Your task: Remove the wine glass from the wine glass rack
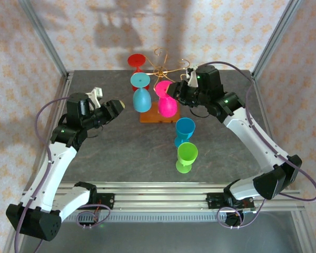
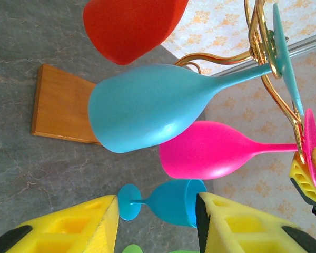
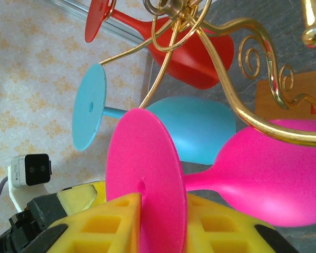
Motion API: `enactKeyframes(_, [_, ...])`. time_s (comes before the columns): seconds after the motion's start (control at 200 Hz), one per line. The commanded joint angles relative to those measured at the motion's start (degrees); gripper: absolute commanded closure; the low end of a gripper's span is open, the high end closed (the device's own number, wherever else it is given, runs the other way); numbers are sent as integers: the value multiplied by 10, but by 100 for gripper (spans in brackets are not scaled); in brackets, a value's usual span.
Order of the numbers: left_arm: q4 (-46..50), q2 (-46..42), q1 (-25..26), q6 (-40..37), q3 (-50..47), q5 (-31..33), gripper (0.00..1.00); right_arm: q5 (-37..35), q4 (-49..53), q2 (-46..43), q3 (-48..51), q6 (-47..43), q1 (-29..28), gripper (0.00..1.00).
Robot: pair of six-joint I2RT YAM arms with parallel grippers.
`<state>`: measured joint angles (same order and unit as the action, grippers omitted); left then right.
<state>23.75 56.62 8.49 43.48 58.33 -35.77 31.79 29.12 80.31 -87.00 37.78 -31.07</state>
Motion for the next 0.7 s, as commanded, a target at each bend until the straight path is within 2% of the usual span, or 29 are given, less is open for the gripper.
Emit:
enactKeyframes(0.0, [-17,-10,-5,0,-4,-7,57,12,6,4,-19,5,3,77])
enactKeyframes(0.621, [-20,-18,-5,4,-12,-6,57,38,-9,0,-19,28,4,89])
enactKeyframes(0.696, [-18,-19,-5,5,-11,-6,57,43,-13,1,-19,33,4,92])
